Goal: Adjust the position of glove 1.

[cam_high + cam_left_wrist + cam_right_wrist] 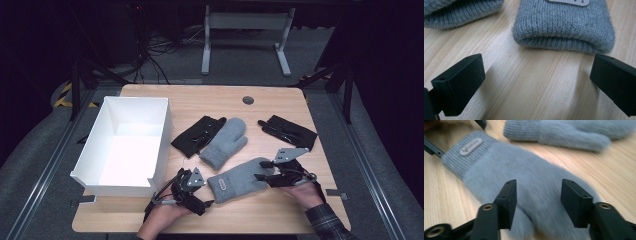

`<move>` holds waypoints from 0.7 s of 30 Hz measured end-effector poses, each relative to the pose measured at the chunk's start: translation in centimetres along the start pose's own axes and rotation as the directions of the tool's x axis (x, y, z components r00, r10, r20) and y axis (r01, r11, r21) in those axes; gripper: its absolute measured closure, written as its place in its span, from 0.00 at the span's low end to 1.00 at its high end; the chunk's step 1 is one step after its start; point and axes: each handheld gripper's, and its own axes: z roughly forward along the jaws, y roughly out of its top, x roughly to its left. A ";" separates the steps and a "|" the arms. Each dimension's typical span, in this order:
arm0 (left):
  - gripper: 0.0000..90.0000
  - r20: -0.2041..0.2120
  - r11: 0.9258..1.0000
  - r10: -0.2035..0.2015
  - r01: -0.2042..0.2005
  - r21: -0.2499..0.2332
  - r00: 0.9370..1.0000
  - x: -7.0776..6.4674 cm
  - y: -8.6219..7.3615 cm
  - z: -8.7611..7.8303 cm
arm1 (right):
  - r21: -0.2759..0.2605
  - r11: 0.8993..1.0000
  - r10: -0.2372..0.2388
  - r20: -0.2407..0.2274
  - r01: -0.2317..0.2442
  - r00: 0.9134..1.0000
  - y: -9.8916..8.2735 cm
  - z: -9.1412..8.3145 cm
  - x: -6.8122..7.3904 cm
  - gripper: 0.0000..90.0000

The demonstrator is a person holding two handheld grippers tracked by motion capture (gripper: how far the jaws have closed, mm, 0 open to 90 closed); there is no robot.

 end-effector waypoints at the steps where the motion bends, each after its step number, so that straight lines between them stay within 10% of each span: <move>1: 0.00 0.000 1.000 -0.001 0.001 0.000 1.000 0.0 0.0 0.0 | 0.004 1.000 0.010 0.011 -0.010 1.000 -0.4 -0.4 -0.1 0.49; 21: 0.00 -0.013 0.999 -0.044 0.045 0.022 0.999 0.0 0.7 -1.0 | 0.016 0.995 0.090 0.197 -0.095 0.976 -7.4 -3.4 -0.7 0.22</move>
